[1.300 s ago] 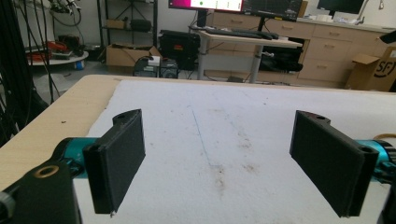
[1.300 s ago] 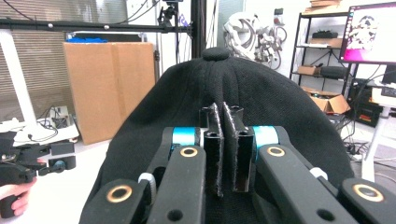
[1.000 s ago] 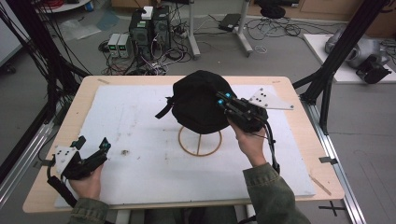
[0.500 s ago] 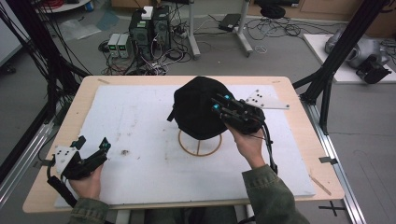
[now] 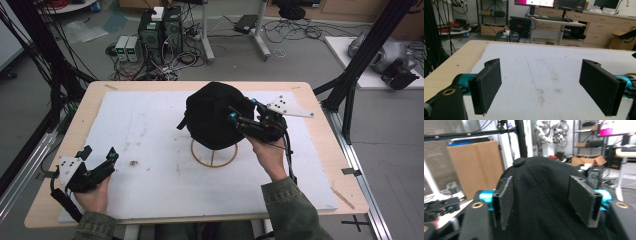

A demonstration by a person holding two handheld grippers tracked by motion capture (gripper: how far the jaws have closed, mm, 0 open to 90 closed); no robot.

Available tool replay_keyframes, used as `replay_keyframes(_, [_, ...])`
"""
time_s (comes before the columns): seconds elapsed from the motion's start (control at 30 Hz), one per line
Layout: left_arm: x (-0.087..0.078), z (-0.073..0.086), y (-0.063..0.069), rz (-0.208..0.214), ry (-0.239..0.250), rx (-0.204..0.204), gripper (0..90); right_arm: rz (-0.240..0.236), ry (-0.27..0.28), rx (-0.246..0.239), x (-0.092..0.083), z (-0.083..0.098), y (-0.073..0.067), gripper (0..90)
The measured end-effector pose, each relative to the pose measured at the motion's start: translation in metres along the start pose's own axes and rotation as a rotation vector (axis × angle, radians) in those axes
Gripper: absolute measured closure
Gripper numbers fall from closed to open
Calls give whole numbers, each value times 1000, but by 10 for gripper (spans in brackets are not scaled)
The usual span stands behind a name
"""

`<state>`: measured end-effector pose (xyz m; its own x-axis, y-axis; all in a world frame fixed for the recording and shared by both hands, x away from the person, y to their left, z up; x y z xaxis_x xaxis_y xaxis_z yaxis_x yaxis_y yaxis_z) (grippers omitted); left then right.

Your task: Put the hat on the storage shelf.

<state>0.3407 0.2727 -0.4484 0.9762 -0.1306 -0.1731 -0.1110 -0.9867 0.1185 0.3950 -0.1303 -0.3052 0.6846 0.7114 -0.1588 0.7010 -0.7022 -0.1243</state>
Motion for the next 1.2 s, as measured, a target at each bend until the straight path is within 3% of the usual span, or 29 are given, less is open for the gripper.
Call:
replay_keyframes(0.13, [0, 0, 0, 0, 1, 0, 183, 4, 22, -1, -2, 0, 2, 224])
replay_keyframes(0.3, [0, 0, 0, -1, 4, -3, 182, 44, 37, -1, -6, 1, 7, 149])
replay_keyframes(0.57, [0, 0, 0, 0, 3, 0, 182, 61, 53, -10, -15, 3, 15, 112])
replay_keyframes(1.07, [1, 0, 0, -4, 6, 6, 181, 254, 101, 14, -51, 18, 56, 112])
replay_keyframes(1.2, [1, 0, 1, -2, 6, 6, 180, 299, 112, 61, -61, 25, 68, 112])
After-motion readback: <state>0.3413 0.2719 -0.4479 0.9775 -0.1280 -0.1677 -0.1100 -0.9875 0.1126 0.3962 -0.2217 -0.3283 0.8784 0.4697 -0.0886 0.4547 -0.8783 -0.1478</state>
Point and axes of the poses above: each handheld gripper's, and its own axes: x roughly forward along the jaws, z roughly out of its underside, y roughly to its right, the point moved 9 cm from there along x, roughly forward along the jaws, and after that the axes turned 5 degrees about -y, right-handed, at the moved point
